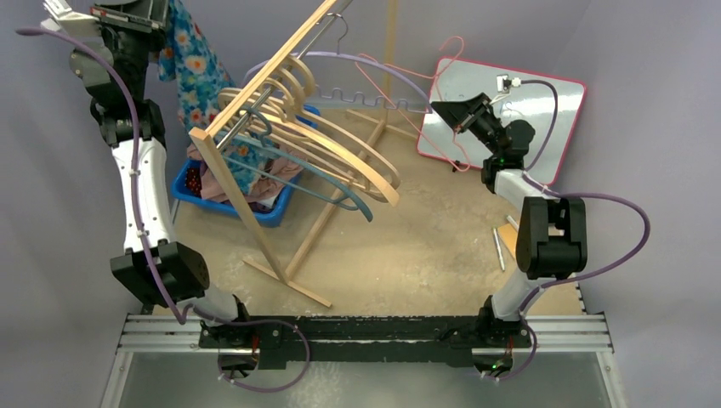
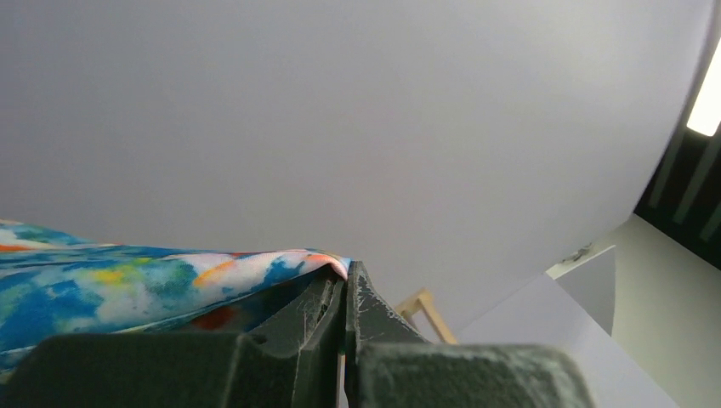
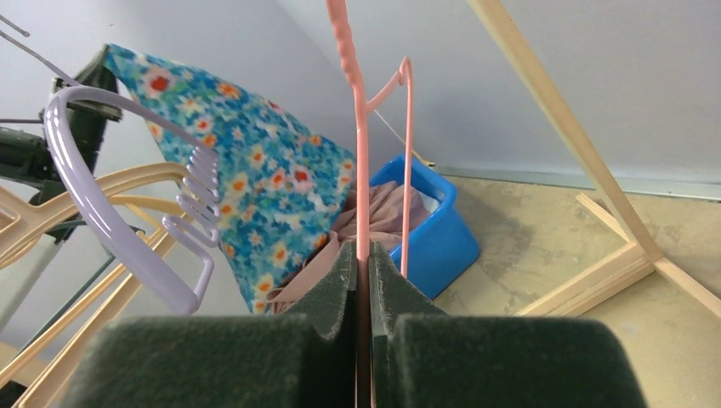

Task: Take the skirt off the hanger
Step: Place the skirt in the bin.

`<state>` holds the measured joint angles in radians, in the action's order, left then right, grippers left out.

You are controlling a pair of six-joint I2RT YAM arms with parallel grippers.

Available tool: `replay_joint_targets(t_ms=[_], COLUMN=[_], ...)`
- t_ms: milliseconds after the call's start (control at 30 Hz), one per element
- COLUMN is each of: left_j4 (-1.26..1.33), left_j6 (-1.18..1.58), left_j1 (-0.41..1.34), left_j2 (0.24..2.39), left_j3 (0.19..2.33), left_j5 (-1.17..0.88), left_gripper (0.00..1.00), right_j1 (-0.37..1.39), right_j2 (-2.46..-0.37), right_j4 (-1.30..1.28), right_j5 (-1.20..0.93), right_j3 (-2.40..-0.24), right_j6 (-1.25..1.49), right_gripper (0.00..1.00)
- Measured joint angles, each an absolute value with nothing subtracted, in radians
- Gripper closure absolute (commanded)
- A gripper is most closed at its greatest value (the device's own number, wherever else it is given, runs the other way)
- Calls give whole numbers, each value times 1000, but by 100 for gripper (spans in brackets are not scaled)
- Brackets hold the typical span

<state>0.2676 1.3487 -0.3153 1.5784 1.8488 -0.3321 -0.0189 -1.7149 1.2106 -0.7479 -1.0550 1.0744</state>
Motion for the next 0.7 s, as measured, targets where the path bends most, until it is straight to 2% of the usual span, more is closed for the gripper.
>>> replay_joint_targets(t_ms=[400, 700], left_j4=[247, 187], left_j6=[1241, 1105], left_j1=[-316, -296], left_j2=[1356, 1224], left_j3=[1279, 999], left_j5=[-383, -439], left_gripper=[100, 100], right_j1=[-19, -19], right_j2=[-1713, -1713], right_j4=[1240, 1248], right_j5=[-750, -752], right_j3=[-1042, -1042], right_j6=[1095, 1090], right_gripper=[100, 100])
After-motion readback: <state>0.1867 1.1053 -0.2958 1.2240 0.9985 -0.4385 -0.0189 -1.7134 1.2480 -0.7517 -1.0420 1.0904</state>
